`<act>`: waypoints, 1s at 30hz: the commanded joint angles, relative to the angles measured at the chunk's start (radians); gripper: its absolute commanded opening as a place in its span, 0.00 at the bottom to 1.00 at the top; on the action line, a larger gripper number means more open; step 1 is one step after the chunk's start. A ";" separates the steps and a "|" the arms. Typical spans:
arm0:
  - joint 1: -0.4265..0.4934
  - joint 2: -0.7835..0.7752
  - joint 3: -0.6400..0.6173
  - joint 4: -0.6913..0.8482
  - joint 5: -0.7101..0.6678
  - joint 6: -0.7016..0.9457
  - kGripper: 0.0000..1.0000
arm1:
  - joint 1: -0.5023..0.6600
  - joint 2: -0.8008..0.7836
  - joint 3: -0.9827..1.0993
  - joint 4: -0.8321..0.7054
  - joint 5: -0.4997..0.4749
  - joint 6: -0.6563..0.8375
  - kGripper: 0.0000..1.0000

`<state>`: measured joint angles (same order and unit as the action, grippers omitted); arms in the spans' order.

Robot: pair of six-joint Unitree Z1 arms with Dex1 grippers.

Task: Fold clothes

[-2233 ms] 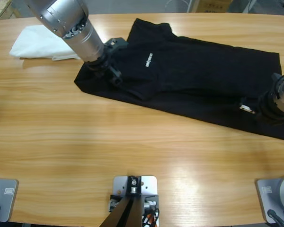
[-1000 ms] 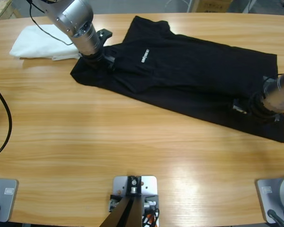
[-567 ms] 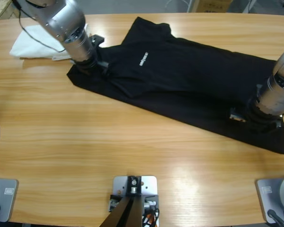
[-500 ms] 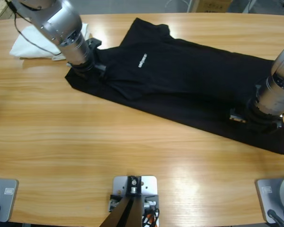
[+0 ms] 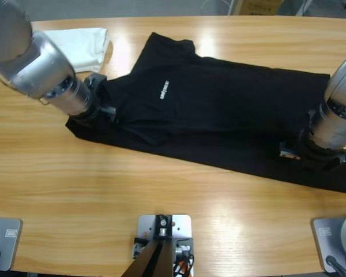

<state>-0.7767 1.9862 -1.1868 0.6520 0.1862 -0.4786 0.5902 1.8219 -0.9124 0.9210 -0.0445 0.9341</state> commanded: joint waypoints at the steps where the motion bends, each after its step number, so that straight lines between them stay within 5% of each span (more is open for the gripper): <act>1: -0.030 -0.099 0.258 -0.079 0.008 -0.258 0.99 | 0.036 0.084 0.052 0.007 0.012 0.017 1.00; 13: -0.041 -0.279 0.466 -0.133 -0.030 -0.492 1.00 | 0.122 0.073 0.044 0.030 0.009 0.046 1.00; 25: -0.049 -0.153 0.141 -0.134 -0.114 -0.319 0.99 | 0.048 -0.100 -0.152 0.187 -0.149 -0.148 1.00; 28: -0.050 -0.141 0.109 -0.127 -0.133 -0.318 0.99 | -0.035 -0.224 -0.168 0.165 -0.097 -0.203 0.98; 30: -0.059 -0.157 0.112 -0.106 -0.134 -0.317 0.99 | -0.111 -0.303 -0.158 0.102 0.035 -0.236 0.89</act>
<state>-0.8177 1.7721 -1.0282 0.5194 0.0845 -0.8182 0.6364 1.7292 -1.0657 1.0885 -0.1666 0.7925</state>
